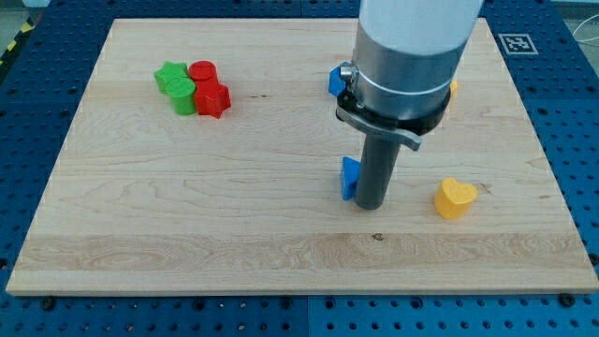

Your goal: Move yellow heart closer to blue triangle

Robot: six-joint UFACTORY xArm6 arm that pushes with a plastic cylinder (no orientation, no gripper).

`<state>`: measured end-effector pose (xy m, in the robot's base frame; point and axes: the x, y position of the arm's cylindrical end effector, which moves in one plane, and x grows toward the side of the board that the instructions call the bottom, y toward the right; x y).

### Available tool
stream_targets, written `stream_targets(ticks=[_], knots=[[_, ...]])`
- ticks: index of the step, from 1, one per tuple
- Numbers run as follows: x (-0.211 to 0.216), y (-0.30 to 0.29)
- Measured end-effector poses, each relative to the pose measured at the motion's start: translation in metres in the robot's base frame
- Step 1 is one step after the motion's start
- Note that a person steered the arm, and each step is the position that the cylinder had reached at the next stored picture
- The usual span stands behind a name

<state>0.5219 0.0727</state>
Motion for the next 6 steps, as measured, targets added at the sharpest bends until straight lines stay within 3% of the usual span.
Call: stream_targets(ticks=[3, 4, 6], knots=[[-0.054, 0.0], [-0.048, 0.005], [0.018, 0.04]])
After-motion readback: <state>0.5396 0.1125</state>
